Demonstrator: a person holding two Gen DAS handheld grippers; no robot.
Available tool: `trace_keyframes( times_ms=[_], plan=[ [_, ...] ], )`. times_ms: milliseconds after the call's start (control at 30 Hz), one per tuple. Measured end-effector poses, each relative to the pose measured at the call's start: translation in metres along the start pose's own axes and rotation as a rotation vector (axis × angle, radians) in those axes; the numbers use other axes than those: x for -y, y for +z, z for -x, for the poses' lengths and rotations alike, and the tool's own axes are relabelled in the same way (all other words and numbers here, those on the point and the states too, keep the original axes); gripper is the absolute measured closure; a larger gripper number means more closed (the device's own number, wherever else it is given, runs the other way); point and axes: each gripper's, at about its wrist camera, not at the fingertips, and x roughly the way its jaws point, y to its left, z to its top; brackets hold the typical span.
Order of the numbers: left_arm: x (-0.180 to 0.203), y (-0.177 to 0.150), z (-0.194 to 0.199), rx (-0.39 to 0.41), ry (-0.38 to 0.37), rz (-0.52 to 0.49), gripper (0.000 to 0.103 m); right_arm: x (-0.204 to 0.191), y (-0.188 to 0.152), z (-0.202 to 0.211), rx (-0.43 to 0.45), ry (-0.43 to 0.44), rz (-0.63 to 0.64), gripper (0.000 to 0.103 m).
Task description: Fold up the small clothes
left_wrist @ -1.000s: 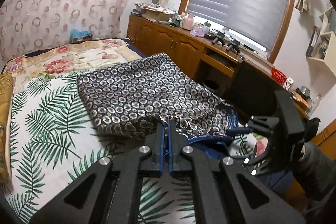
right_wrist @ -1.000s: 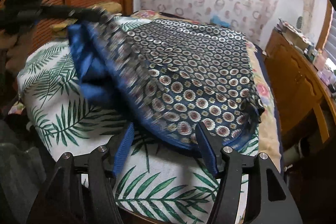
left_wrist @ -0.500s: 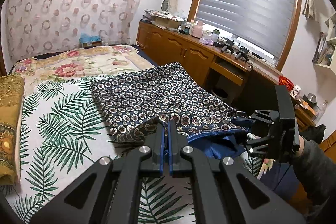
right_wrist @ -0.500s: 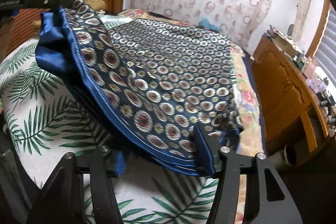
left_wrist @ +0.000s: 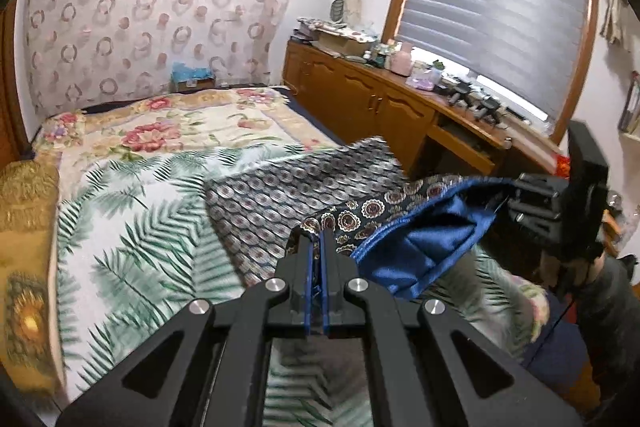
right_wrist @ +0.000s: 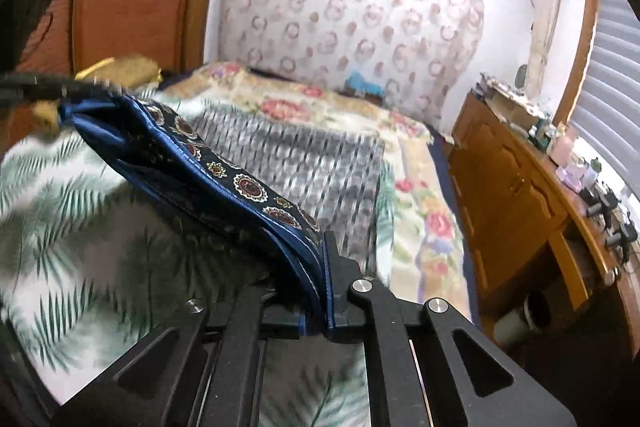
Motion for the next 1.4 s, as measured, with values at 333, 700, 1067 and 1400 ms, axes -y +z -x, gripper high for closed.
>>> trace_keyframes(
  times_ms=[333,700,1067,1400],
  plan=[
    [-0.047,0.027,-0.063,-0.072,0.067,0.025,0.103,0.019,0.056,-0.081,-0.003,0.049,0.039,0.1],
    [-0.061,0.021,-0.1,-0.159,0.09,0.016,0.101,0.027,0.048,-0.147,-0.096,0.114,0.042,0.099],
    [-0.052,0.017,-0.101,-0.19,0.096,-0.03,0.077,0.03,0.049,-0.166,-0.121,0.122,0.032,0.099],
    [-0.067,0.023,-0.074,-0.138,0.117,-0.019,0.052,0.041,0.067,-0.168,-0.118,0.098,0.006,0.084]
  ],
)
